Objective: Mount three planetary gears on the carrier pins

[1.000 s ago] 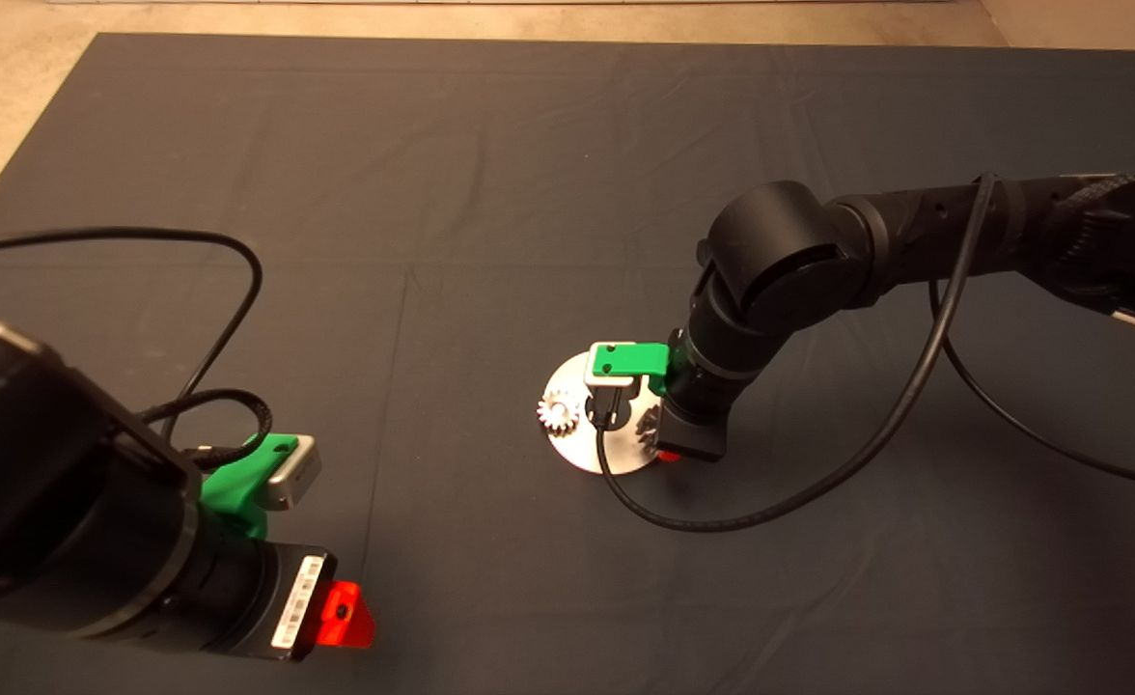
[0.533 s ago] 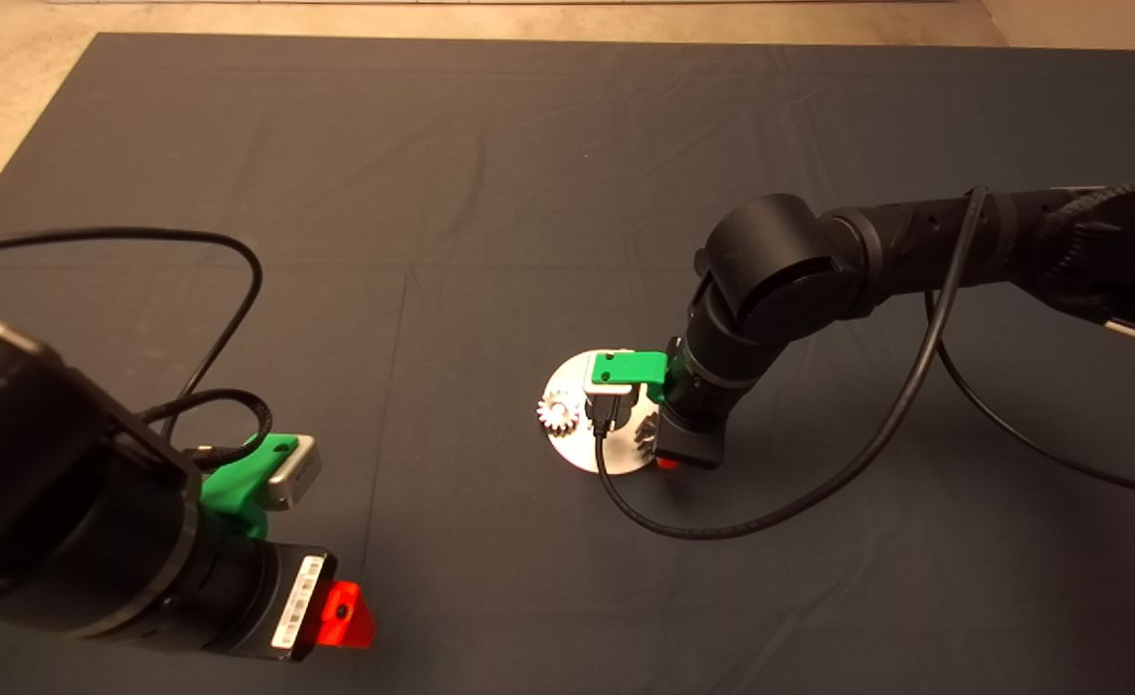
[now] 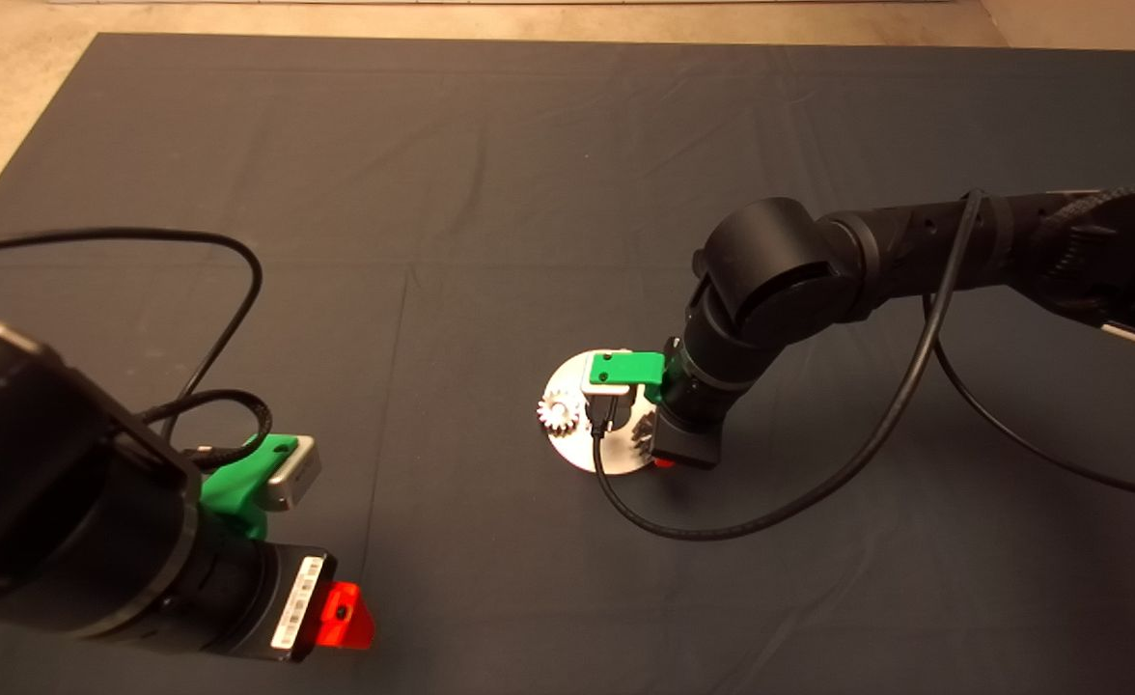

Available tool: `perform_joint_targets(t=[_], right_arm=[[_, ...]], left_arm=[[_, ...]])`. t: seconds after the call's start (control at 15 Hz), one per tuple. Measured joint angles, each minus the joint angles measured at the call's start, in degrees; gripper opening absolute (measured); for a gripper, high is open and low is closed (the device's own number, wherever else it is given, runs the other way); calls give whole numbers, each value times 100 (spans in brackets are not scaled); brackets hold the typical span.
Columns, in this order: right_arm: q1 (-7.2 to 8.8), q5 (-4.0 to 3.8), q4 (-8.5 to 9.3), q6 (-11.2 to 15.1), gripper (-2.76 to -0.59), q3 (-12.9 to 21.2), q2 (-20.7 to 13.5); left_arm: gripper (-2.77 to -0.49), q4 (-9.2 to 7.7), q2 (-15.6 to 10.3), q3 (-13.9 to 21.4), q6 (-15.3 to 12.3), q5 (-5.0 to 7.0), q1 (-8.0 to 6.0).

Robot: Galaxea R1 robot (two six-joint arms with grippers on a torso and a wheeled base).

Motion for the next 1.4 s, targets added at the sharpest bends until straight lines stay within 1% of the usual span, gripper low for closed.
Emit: perform_joint_targets(t=[0.07,0.2,0.6,0.8,0.93,1.07,1.4], right_arm=[[-4,1,-22,0,-231,0,0],[-45,0,-142,0,-231,0,0],[-122,4,-332,0,-231,2,2],[-127,-2,-393,0,-231,17,5],[-129,-49,-454,0,-231,17,33],[-133,-68,-507,0,-231,17,50],[-140,-66,-530,0,-231,28,51]], left_arm=[[-50,0,0,0,-1,0,0],[-50,-2,0,0,-1,2,0],[-50,-2,0,0,-1,2,0],[-50,-2,0,0,-1,2,0],[-50,-5,1,0,-1,1,0],[-50,-7,2,0,-1,2,0],[-50,-29,0,0,-1,0,0]])
